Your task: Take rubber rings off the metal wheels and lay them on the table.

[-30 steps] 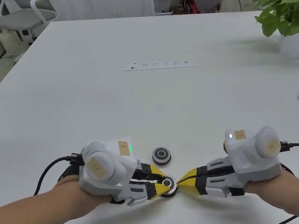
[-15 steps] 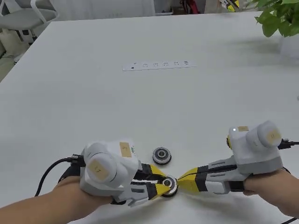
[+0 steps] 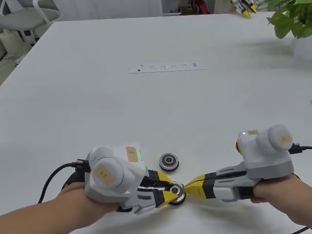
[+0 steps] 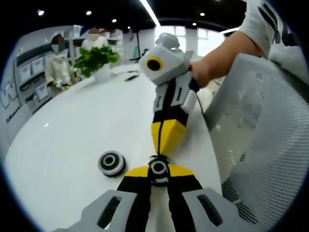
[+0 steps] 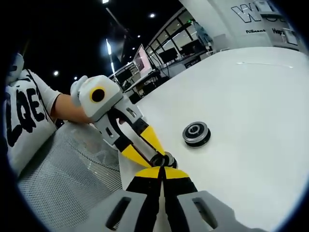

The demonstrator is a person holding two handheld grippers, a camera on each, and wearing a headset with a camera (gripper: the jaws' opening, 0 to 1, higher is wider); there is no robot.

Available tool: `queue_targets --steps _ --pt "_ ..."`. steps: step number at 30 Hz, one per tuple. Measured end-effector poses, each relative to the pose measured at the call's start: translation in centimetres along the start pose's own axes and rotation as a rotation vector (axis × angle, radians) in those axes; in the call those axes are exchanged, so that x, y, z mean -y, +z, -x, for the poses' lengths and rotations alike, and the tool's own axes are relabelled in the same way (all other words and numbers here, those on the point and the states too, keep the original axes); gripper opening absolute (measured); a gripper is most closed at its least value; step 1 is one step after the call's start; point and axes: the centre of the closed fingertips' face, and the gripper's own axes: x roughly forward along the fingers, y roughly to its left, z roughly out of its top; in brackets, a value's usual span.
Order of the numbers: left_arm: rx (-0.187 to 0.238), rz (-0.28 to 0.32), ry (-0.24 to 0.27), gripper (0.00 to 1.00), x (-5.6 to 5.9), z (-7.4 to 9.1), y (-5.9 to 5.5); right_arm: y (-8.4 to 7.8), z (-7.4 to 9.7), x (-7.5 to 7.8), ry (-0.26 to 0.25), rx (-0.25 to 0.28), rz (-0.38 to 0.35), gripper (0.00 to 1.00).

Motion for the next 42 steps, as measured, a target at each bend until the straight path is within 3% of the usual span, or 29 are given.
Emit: queue_targets --steps 11,14,16,25,32,42 --pt "-0.001 0.002 -0.001 0.12 0.0 0.0 0.0 0.2 -0.2 -0.8 0.035 0.013 -0.009 0.0" --pt "0.001 0.001 -0.001 0.12 0.1 -0.1 0.0 0.7 -0.3 -1.4 0.065 0.037 -0.02 0.0" --pt "0.003 -0.002 0.0 0.12 0.0 -0.1 0.1 0.6 -0.3 -1.3 0.057 0.026 0.004 0.0" --pt "0.007 -0.001 0.0 0.12 0.0 -0.1 0.1 0.9 0.0 -1.7 0.078 0.047 -0.025 0.0" --pt "0.015 0.0 -0.005 0.13 0.0 -0.1 0.1 0.3 0.1 -0.7 0.039 0.034 -0.046 0.0" --pt "0.02 -0.026 -0.027 0.19 0.1 0.6 0.1 0.4 0.1 -0.8 0.043 0.031 -0.035 0.0"
